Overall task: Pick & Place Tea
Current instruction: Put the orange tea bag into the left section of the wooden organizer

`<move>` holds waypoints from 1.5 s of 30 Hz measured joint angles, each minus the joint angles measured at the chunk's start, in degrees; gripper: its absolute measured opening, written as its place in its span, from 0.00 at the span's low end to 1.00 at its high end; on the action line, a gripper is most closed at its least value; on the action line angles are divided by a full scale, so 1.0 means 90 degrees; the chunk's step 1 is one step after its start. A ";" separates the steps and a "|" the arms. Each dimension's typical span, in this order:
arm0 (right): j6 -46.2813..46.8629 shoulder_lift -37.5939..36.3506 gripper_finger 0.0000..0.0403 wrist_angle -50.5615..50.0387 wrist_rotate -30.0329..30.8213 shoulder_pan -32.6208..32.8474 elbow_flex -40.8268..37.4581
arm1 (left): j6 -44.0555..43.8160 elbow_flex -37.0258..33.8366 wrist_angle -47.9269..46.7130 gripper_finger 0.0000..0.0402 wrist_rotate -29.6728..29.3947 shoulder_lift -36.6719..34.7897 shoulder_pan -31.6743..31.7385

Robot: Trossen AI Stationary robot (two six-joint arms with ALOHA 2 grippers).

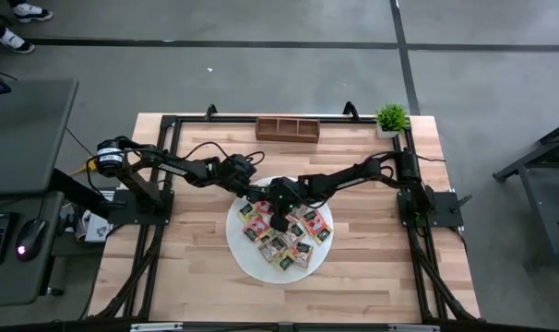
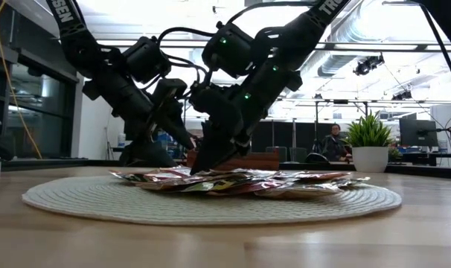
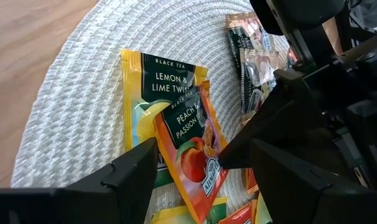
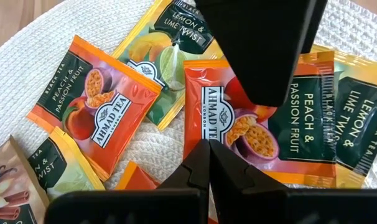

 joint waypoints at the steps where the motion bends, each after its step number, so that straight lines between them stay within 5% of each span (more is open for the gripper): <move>1: -0.0002 0.0000 0.00 0.0002 0.0000 0.0000 0.0000 | 0.0000 0.0000 0.0000 0.60 -0.0026 0.0000 0.0000; 16: 0.0003 0.0000 0.00 0.0047 -0.0010 0.0000 0.0000 | 0.0000 0.0000 0.0000 0.21 -0.0233 0.0000 0.0000; 28: -0.0010 0.0000 0.00 0.0073 -0.0012 0.0000 0.0000 | 0.0169 0.0000 0.0000 0.16 -0.0215 0.0002 0.0000; 35: 0.0003 0.0000 0.00 0.0073 -0.0029 0.0000 0.0002 | 0.0219 0.0000 0.0000 0.01 -0.0366 0.0005 0.0000; 45: 0.0031 0.0000 0.00 0.0070 -0.0128 -0.0001 0.0002 | 0.0344 0.0000 0.0013 0.00 -0.0508 0.0005 0.0000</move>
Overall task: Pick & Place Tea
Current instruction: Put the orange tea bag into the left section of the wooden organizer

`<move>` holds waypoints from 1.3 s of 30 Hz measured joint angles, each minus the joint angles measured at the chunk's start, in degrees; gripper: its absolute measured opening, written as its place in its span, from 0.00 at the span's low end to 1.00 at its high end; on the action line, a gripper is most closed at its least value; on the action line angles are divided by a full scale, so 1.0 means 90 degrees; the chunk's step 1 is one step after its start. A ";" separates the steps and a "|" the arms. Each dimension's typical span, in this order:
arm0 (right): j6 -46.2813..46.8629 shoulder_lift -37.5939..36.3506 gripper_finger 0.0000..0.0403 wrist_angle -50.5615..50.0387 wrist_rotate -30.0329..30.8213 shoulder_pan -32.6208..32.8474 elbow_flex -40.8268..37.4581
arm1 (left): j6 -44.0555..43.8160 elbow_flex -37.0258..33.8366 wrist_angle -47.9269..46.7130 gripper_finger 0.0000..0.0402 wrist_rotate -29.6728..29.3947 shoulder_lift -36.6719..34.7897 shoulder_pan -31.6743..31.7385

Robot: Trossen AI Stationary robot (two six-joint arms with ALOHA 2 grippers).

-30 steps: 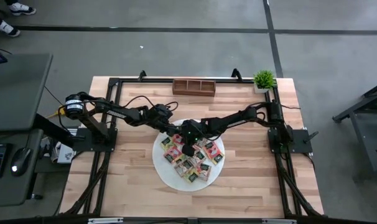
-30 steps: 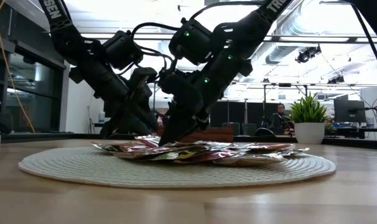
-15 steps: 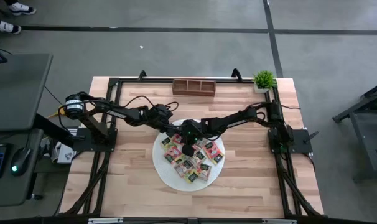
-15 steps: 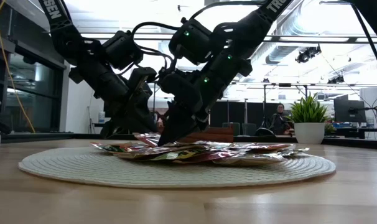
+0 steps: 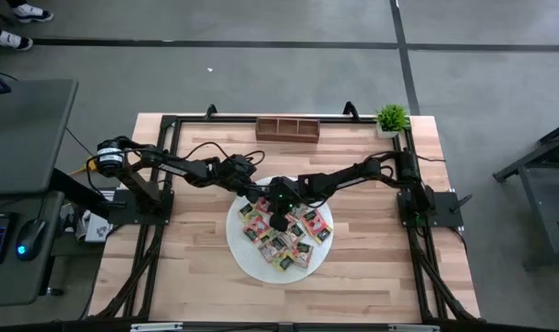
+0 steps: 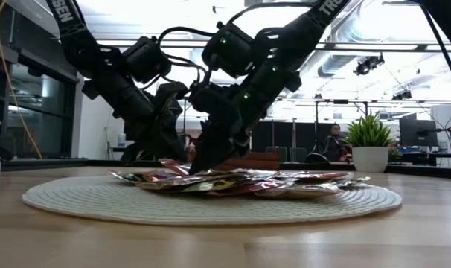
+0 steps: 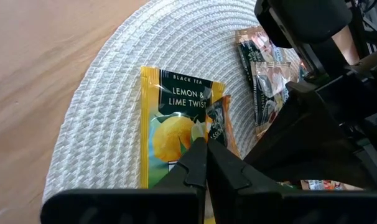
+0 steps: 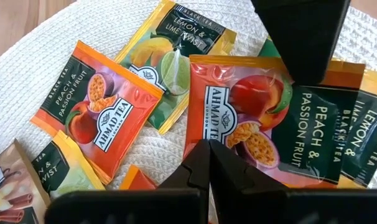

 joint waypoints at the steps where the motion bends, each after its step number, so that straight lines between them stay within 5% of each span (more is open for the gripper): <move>1: 0.0044 -0.0004 0.00 -0.0008 -0.0035 -0.0002 0.0002 | 0.0013 0.0000 0.0002 0.00 -0.0018 0.0000 0.0000; 12: 0.0122 -0.0644 0.00 -0.0461 -0.0165 -0.0011 0.0005 | 0.0326 0.0000 0.0183 0.00 -0.0069 0.0000 0.0002; 26: 0.0080 -0.2321 0.00 -0.2740 0.0361 -0.0211 0.0007 | 0.2166 -0.0002 0.1873 0.00 -0.0503 -0.0368 0.0512; 34: 0.0242 -0.2312 0.00 -0.2247 0.0131 -0.0208 -0.0076 | 0.3086 0.0002 0.2577 0.00 -0.0045 -0.0894 0.1879; 39: 0.1032 -0.2464 0.00 -0.0510 -0.0271 -0.0247 -0.1274 | 0.3137 -0.0002 0.3252 0.00 0.0690 -0.0852 0.2774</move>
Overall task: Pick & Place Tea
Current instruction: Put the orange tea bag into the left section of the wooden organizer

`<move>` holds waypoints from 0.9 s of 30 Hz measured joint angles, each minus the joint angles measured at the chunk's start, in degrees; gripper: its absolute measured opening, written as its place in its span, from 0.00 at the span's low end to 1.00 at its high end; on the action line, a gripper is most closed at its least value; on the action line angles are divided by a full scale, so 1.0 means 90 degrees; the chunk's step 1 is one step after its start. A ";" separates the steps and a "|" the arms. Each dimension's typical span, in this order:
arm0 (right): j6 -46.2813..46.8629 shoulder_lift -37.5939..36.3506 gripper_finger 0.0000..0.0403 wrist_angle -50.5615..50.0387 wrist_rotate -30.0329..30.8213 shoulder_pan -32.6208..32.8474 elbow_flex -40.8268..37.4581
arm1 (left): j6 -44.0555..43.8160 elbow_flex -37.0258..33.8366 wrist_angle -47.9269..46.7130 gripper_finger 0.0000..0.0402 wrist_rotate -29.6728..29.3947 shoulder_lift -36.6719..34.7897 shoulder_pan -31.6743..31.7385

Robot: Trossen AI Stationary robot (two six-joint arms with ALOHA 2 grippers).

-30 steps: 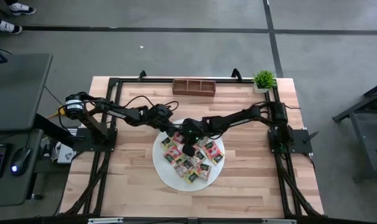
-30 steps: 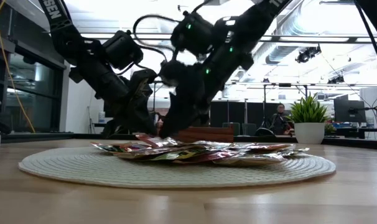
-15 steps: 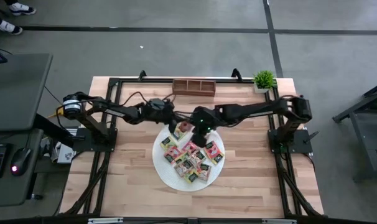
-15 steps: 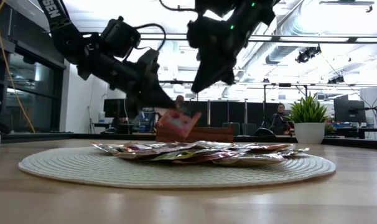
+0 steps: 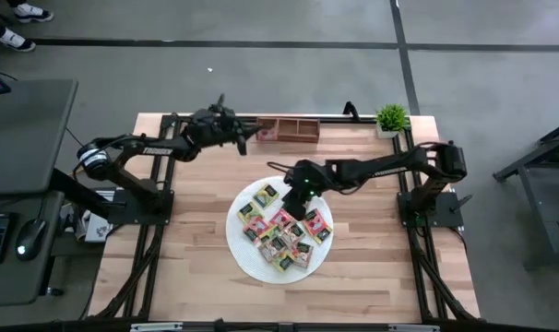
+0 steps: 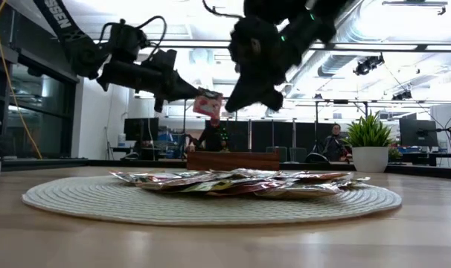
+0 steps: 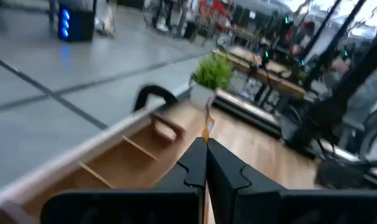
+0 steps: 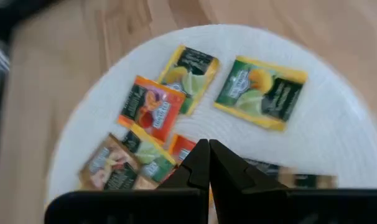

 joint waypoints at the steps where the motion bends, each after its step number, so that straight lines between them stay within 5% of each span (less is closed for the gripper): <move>1: 0.0196 -0.0079 0.00 0.0416 -0.0050 0.0000 -0.0291 | 0.0050 0.0002 0.0093 0.00 0.0110 0.0052 0.0137; 9: 0.1085 -0.0751 0.00 0.1676 0.0204 0.0074 -0.1614 | 0.0236 0.0003 0.0840 0.00 0.0958 0.0793 0.1026; 18: 0.1168 -0.0936 0.00 0.1891 0.0453 0.0070 -0.1680 | 0.0189 0.1126 0.1236 0.00 0.1826 0.2359 0.1282; 27: 0.1400 -0.0933 0.00 0.1860 0.0559 0.0076 -0.1680 | 0.0244 0.1997 0.1130 0.00 0.1950 0.2727 0.1443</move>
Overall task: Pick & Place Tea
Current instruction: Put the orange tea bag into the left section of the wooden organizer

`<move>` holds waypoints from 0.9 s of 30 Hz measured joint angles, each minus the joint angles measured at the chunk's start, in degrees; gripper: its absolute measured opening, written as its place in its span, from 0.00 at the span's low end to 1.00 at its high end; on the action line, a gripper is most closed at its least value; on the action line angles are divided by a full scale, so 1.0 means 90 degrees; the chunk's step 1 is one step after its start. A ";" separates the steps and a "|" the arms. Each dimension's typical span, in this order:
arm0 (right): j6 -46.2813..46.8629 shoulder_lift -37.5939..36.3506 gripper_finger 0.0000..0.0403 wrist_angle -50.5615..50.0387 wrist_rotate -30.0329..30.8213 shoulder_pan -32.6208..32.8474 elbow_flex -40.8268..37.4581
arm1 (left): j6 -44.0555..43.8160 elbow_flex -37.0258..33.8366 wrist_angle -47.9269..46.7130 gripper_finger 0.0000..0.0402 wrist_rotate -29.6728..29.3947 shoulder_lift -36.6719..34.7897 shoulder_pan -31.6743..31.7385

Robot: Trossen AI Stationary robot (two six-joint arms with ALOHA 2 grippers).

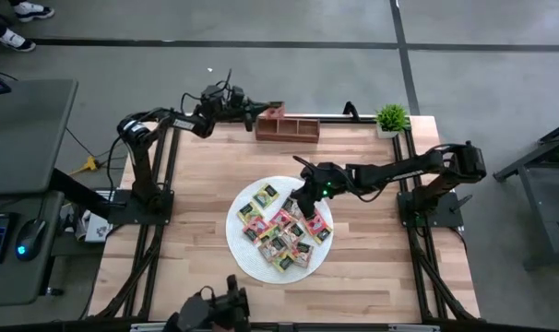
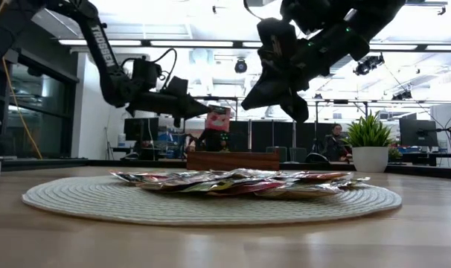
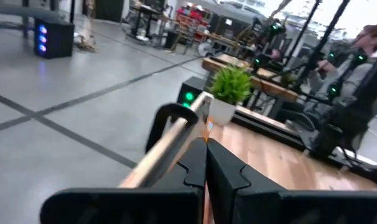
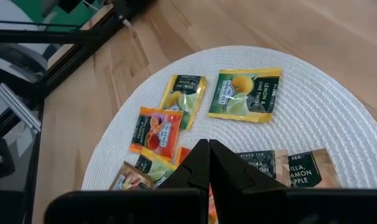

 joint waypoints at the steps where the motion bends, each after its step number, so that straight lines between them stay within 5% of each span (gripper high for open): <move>1: 0.0000 0.0000 0.00 -0.0001 0.0022 0.0009 0.0000 | 0.0050 -0.0001 -0.0021 0.00 0.0001 0.0000 0.0062; 10: 0.0017 0.0000 0.00 -0.0020 0.0172 0.0009 0.0000 | 0.0152 -0.0135 -0.0116 0.00 0.0408 0.0051 0.0672; 27: 0.0024 0.0007 0.00 -0.0052 0.0189 0.0009 0.0000 | 0.0278 -0.0113 -0.0243 0.00 0.0392 0.0579 0.0406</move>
